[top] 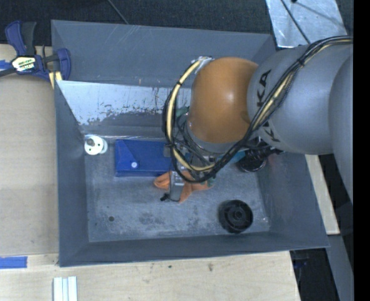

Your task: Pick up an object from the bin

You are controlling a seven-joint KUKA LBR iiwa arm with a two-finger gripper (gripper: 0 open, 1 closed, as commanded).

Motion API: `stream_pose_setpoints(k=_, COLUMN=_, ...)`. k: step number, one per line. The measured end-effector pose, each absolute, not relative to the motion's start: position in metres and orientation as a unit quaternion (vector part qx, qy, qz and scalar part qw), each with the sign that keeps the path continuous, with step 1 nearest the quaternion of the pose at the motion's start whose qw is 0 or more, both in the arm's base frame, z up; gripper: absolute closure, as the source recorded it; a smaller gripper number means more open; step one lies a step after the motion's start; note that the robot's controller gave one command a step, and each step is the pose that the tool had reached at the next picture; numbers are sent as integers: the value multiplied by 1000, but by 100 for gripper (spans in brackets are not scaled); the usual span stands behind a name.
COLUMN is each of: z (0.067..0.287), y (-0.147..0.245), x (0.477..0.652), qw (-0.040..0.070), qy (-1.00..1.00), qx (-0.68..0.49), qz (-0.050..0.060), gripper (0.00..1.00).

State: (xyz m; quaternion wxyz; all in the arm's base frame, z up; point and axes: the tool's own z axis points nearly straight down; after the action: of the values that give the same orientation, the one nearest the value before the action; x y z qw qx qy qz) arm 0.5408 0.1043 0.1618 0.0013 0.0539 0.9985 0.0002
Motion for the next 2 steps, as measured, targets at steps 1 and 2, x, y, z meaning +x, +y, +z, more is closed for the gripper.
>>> stream_pose_setpoints(k=1, z=162, y=104, x=541, qw=1, qy=999, qx=54, qz=0, gripper=0)
stream_pose_setpoints(k=2, z=120, y=85, x=540, qw=3, qy=999, qx=45, qz=1, gripper=0)
